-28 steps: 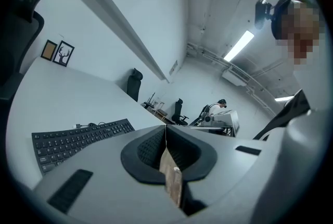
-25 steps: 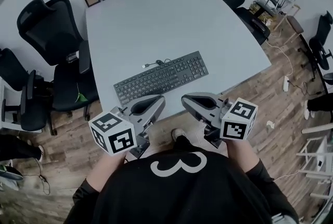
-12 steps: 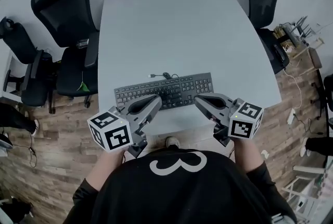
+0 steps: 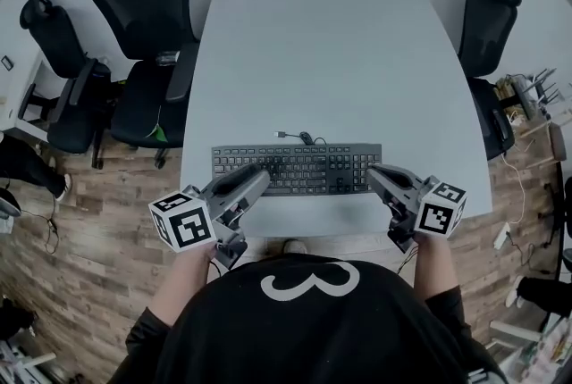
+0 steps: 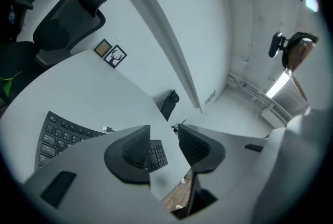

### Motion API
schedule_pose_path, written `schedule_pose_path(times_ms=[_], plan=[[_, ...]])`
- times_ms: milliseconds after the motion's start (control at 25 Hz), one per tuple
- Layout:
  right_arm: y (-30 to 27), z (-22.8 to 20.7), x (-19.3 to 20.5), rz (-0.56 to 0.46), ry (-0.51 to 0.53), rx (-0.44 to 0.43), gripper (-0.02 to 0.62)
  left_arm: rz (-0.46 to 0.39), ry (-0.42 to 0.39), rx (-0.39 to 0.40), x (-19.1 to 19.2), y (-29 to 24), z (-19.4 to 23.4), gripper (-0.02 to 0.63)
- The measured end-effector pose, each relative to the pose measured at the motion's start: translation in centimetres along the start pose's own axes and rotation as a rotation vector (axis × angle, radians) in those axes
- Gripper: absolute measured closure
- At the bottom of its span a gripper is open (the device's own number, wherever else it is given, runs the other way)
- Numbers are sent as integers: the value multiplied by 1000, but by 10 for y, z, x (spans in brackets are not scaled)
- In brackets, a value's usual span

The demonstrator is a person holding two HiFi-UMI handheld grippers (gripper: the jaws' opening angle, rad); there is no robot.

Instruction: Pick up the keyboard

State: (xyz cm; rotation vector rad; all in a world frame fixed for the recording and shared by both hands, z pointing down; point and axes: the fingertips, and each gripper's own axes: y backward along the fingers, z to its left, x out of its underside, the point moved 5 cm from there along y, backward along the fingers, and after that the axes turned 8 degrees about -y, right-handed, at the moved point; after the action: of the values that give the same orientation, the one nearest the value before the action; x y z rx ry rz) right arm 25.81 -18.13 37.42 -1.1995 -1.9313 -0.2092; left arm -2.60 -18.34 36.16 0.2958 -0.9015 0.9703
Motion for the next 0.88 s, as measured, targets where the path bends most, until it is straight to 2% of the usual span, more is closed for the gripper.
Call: schedule_pose_path(times_ms=[120, 200, 280, 440, 680, 760, 880], plan=[[2, -15, 4, 16, -20, -10, 567, 0, -10, -67, 4, 11, 19, 400], [3, -23, 8, 37, -23, -13, 512, 1, -6, -101, 9, 17, 31, 365], [4, -30, 9, 35, -44, -22, 485, -2, -2, -135, 14, 21, 44, 347], [-2, -44, 10, 24, -77, -21, 380, 23, -62, -248, 18, 29, 76, 316], [-1, -81, 12, 39, -44, 124, 285, 92, -129, -376, 22, 41, 121, 278], [2, -96, 16, 59, -45, 173, 265, 107, -132, -419, 25, 47, 138, 272], [1, -115, 22, 81, -70, 218, 244, 132, -104, -431, 34, 52, 160, 267]])
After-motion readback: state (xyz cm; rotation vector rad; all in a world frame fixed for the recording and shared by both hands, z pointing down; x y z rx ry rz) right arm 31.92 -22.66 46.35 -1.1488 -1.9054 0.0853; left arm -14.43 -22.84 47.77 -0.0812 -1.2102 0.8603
